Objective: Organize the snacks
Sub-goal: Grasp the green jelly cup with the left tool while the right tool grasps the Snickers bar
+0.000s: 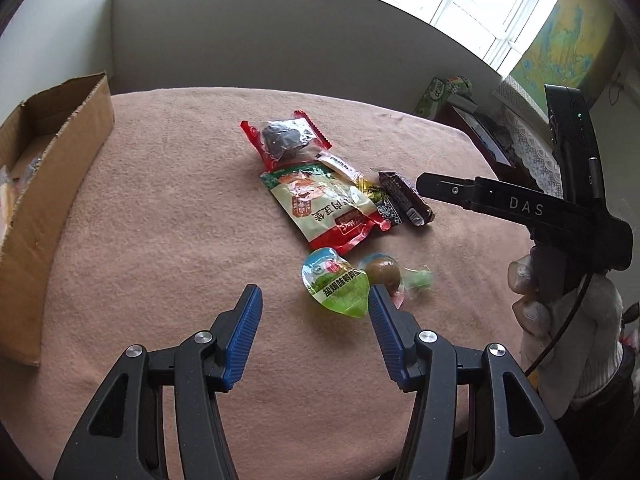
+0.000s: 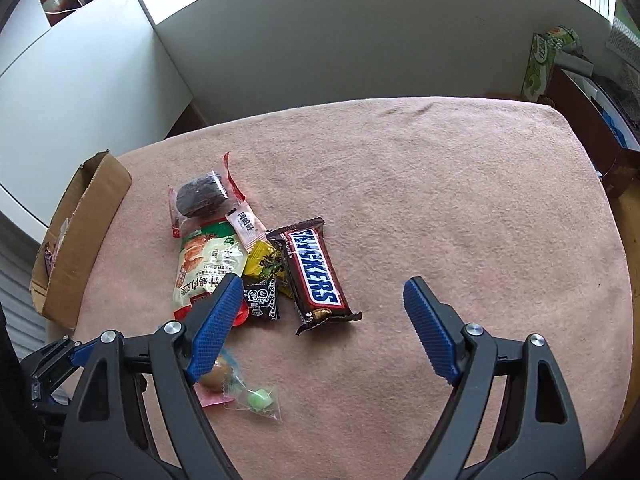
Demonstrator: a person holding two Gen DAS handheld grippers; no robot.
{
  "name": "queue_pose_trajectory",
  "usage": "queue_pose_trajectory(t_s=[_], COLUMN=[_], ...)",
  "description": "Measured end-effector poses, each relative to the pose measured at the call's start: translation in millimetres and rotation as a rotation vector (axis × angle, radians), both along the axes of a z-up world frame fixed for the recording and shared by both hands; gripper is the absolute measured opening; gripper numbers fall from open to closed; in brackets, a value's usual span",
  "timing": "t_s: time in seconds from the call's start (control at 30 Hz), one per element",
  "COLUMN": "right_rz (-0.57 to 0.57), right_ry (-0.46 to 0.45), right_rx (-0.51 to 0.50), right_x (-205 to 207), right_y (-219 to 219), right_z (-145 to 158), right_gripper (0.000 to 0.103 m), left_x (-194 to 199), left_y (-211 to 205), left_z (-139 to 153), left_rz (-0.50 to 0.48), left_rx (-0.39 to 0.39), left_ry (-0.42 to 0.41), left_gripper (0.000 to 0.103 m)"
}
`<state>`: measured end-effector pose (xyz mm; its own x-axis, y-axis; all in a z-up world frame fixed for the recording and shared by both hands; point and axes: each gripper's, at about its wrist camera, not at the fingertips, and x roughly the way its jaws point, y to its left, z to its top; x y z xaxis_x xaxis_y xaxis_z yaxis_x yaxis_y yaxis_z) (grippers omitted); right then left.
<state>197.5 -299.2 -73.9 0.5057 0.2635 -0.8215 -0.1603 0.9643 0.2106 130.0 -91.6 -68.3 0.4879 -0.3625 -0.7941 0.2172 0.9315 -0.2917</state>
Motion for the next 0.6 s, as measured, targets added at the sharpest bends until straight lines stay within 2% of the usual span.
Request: queue_pose_trajectory(t_s=[0.13, 0.23, 0.33, 0.4, 0.43, 0.5, 0.57, 0.6], right_rz=[0.009, 0.025, 0.041, 0.037, 0.033, 0.037, 0.033, 0.028], right_ry=[0.028, 0.037, 0.05, 0.062, 0.056, 0.055, 0.057, 0.054], right_rx=[0.026, 0.017, 0.006, 0.002, -0.001, 0.008, 0.015, 0.016], right_x=[10, 12, 13, 14, 13, 13, 12, 11], right_y=[-2, 2, 5, 4, 4, 2, 0, -1], right_z=[-9, -14, -18, -22, -21, -20, -20, -20], right_gripper=[0.082, 0.075, 0.066, 0.055, 0.053, 0.042, 0.034, 0.03], left_x=[5, 10, 13, 15, 16, 17, 19, 20], left_y=[-8, -12, -15, -17, -17, -16, -14, -15], left_z=[-8, -12, -17, -20, -20, -21, -21, -22], left_rz=[-0.005, -0.008, -0.019, -0.014, -0.012, -0.011, -0.014, -0.016], left_rx=[0.019, 0.029, 0.033, 0.03, 0.027, 0.028, 0.02, 0.017], left_ry=[0.015, 0.022, 0.026, 0.025, 0.022, 0.018, 0.018, 0.017], left_gripper=[0.054, 0.054, 0.054, 0.054, 0.05, 0.04, 0.024, 0.024])
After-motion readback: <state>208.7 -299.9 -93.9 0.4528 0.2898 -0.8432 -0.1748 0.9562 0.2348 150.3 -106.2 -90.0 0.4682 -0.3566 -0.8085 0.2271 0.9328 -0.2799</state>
